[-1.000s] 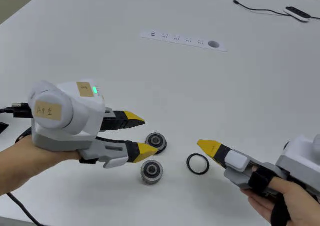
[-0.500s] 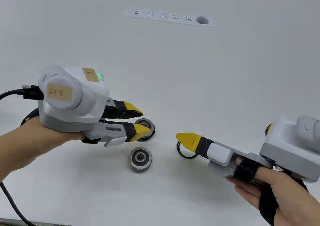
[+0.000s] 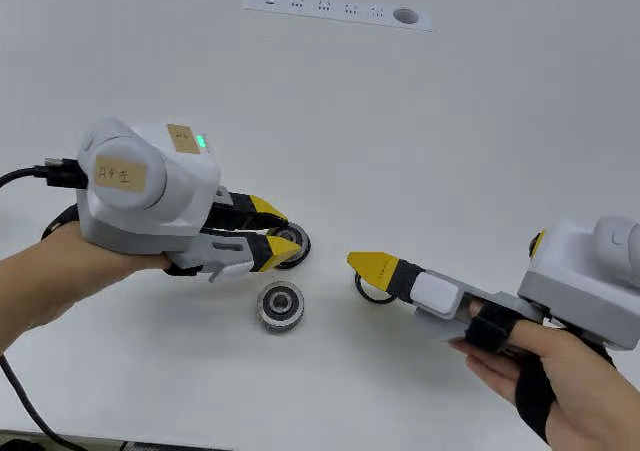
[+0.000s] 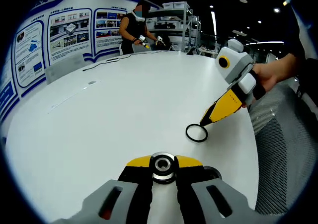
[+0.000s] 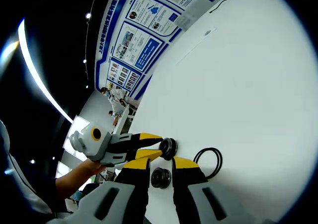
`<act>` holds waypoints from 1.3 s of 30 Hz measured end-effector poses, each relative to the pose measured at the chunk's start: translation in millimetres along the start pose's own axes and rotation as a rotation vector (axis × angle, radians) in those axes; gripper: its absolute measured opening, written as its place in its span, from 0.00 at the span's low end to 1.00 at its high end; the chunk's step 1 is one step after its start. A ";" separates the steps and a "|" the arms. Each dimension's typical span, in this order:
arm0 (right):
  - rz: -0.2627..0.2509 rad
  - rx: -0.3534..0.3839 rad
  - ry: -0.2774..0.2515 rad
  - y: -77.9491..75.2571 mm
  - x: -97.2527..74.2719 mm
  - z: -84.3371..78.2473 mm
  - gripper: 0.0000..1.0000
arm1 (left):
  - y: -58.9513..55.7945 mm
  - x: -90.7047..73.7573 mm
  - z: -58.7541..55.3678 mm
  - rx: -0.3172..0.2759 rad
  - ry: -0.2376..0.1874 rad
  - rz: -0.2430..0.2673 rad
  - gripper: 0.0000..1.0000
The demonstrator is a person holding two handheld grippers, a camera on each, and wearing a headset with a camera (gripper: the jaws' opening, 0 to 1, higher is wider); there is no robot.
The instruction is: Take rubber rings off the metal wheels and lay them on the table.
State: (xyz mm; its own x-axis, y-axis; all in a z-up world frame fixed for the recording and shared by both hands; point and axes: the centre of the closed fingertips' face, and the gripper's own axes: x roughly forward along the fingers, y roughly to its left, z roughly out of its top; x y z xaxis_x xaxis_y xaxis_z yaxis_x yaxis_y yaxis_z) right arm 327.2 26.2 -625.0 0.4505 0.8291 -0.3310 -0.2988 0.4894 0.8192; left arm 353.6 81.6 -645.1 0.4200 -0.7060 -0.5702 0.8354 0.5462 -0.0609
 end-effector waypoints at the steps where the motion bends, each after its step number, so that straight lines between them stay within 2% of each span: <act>1: 0.001 0.001 -0.001 -0.1 0.3 0.4 0.18 | 0.0 0.4 -0.4 0.001 0.003 -0.001 0.18; 4: 0.004 0.006 -0.003 0.6 1.3 0.8 0.18 | -0.5 2.1 -4.5 0.010 0.021 -0.005 0.17; 12: 0.011 0.018 -0.007 3.2 4.2 3.1 0.18 | 1.7 1.0 -4.4 0.011 0.019 -0.007 0.15; 14: 0.015 0.017 -0.009 4.4 5.3 4.3 0.18 | 1.5 0.7 -4.6 0.022 0.027 -0.010 0.15; 17: 0.022 0.021 -0.011 5.9 7.4 6.4 0.18 | 0.3 0.9 -5.2 0.088 0.049 -0.014 0.15; 23: 0.046 0.010 -0.008 10.6 14.5 10.4 0.20 | 0.8 1.8 -5.0 0.099 0.086 -0.017 0.14; 28: 0.088 -0.012 0.020 17.0 22.1 8.8 0.30 | 0.4 2.4 -6.1 0.142 0.131 -0.034 0.13; 34: 0.130 -0.047 0.076 22.2 37.8 2.9 0.55 | 0.6 2.3 -6.6 0.154 0.119 -0.043 0.13; 39: 0.135 -0.045 0.120 19.2 52.0 -2.2 0.60 | 0.7 2.5 -6.5 0.164 0.112 -0.045 0.13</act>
State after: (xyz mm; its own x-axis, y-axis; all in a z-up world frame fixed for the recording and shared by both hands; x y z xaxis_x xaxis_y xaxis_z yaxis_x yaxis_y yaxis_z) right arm 343.0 79.4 -627.5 0.3008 0.9130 -0.2757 -0.3883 0.3813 0.8389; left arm 352.9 83.2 -651.9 0.3461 -0.6687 -0.6581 0.9029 0.4279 0.0401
